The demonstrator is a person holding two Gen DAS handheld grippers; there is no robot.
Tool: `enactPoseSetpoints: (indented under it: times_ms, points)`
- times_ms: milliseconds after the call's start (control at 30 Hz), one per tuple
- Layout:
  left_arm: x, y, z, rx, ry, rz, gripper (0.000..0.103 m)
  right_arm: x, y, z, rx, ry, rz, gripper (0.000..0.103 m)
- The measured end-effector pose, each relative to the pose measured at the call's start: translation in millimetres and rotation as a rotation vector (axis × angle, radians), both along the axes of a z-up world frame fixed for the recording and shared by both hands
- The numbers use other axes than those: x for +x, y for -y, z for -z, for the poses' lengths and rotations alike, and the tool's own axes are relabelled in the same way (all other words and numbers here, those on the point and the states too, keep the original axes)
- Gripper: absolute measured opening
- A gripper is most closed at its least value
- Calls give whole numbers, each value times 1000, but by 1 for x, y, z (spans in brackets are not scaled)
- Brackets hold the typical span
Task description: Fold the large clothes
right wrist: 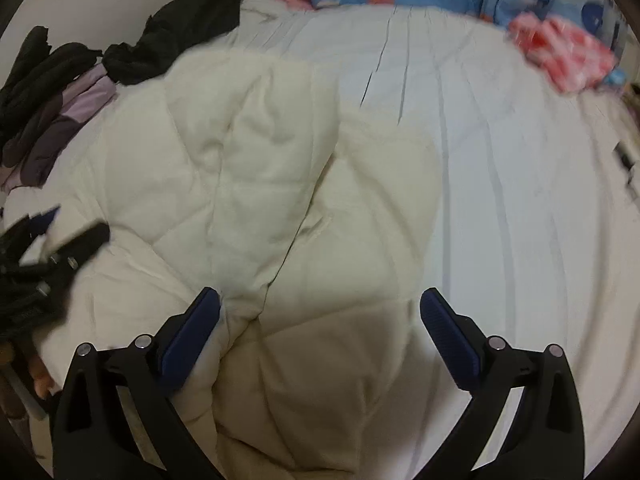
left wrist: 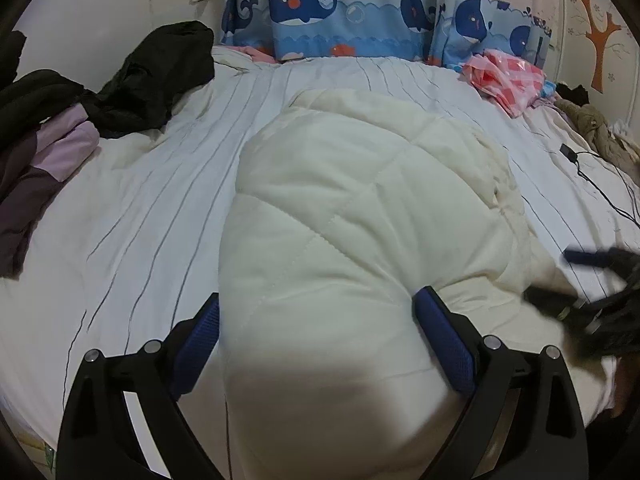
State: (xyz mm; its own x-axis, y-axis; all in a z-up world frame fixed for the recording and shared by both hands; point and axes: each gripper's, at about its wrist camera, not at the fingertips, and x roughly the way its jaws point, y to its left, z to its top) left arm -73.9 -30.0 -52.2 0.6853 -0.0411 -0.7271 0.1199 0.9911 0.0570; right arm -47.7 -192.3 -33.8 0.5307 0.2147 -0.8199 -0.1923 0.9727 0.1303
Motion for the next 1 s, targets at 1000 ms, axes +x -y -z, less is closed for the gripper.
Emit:
enactPoseSetpoints:
  times_ms: [1000]
  points:
    - [-18,14,-4,20,34,-49,94,-21,2,31,-38,-30,29,96]
